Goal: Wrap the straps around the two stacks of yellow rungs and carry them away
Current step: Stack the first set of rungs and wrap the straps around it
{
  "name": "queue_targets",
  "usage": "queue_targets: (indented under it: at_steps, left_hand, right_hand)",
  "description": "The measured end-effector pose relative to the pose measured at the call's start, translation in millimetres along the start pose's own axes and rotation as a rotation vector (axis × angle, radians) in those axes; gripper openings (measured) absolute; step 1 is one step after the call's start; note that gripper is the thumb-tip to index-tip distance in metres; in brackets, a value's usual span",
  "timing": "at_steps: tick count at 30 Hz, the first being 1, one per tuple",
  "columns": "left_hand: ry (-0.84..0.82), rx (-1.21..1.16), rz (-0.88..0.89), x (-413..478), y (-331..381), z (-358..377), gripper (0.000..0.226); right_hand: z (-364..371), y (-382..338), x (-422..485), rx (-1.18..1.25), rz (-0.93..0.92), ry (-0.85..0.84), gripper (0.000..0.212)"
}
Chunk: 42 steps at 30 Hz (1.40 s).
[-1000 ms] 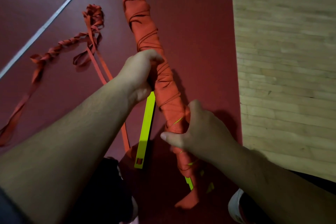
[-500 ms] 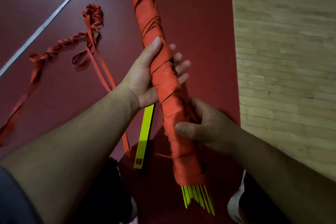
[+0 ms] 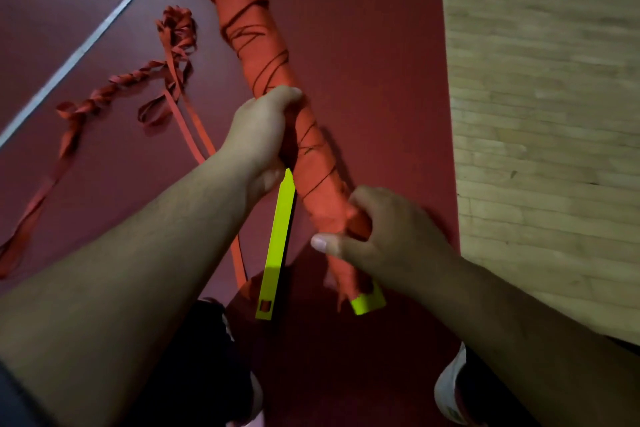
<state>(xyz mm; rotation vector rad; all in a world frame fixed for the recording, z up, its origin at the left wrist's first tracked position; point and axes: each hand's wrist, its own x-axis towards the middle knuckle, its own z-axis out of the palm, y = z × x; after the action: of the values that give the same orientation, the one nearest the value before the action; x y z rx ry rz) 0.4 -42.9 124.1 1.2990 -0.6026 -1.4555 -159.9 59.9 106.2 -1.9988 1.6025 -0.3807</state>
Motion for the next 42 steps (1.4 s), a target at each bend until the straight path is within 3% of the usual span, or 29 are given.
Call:
queue_targets:
  at_steps: [2, 5, 8, 10, 12, 14, 16, 19, 23, 26, 30, 34, 37, 40, 42]
  left_hand:
    - [-0.044, -0.052, -0.035, 0.9, 0.0, 1.7, 0.009]
    - [-0.014, -0.046, -0.058, 2.7, 0.3, 1.1, 0.012]
    - [-0.081, 0.062, -0.076, 4.3, 1.4, -5.3, 0.019]
    - [-0.199, 0.077, -0.054, 8.5, 0.5, -13.7, 0.039]
    - [-0.346, 0.019, -0.039, 8.0, -2.6, -18.5, 0.039]
    - [-0.474, -0.022, -0.12, 0.5, -8.7, -12.9, 0.038]
    - [-0.494, -0.036, -0.23, -11.7, -13.8, -2.0, 0.045]
    - [-0.406, -0.069, -0.24, -14.3, -18.4, 6.4, 0.032]
    - [-0.277, 0.051, -0.082, -2.8, -11.6, -0.9, 0.027]
    - [-0.117, 0.189, 0.047, 4.6, -4.7, -8.7, 0.026]
    - [0.027, 0.262, 0.113, 13.8, -7.8, -14.6, 0.048]
    - [-0.031, 0.088, 0.076, 9.2, -11.0, -8.3, 0.033]
    - [-0.044, -0.045, 0.017, 4.1, -11.1, -3.4, 0.03]
    - [-0.059, -0.056, -0.145, -3.2, -6.0, 1.7, 0.007]
    - [-0.145, -0.111, -0.225, -3.6, -2.8, -1.0, 0.016]
  right_hand:
    - [-4.5, -2.2, 2.0, -0.076, 0.092, 0.051, 0.06]
    - [-8.9, -6.3, 0.8, -0.113, 0.163, -0.01, 0.069]
    - [-4.6, -8.0, -1.4, -0.146, 0.137, 0.002, 0.063]
    - [-8.1, -1.4, 1.4, 0.067, 0.151, 0.007, 0.056]
    - [-12.7, 2.5, 2.7, 0.385, 0.14, -0.039, 0.055]
    - [-10.6, 4.4, 1.1, 0.682, 0.101, -0.09, 0.056]
    - [-4.8, 3.4, -0.9, 0.866, 0.107, -0.14, 0.058]
    - [-8.9, 7.7, 3.0, 0.682, 0.087, -0.149, 0.062]
    - [-19.2, 17.0, 6.7, 0.287, 0.029, -0.053, 0.066]
    - [-19.3, 18.4, 5.1, 0.276, -0.039, -0.001, 0.051]
    - [-10.6, 14.8, 6.3, 0.257, -0.091, 0.014, 0.03]
    - [-10.1, 1.9, 3.0, 0.134, -0.075, 0.096, 0.038]
    - [-14.3, -9.6, -2.6, 0.003, 0.008, 0.017, 0.058]
    - [-9.4, -15.0, -6.3, -0.004, 0.041, -0.024, 0.063]
    - [-13.1, -10.9, -4.3, 0.08, 0.045, -0.052, 0.059]
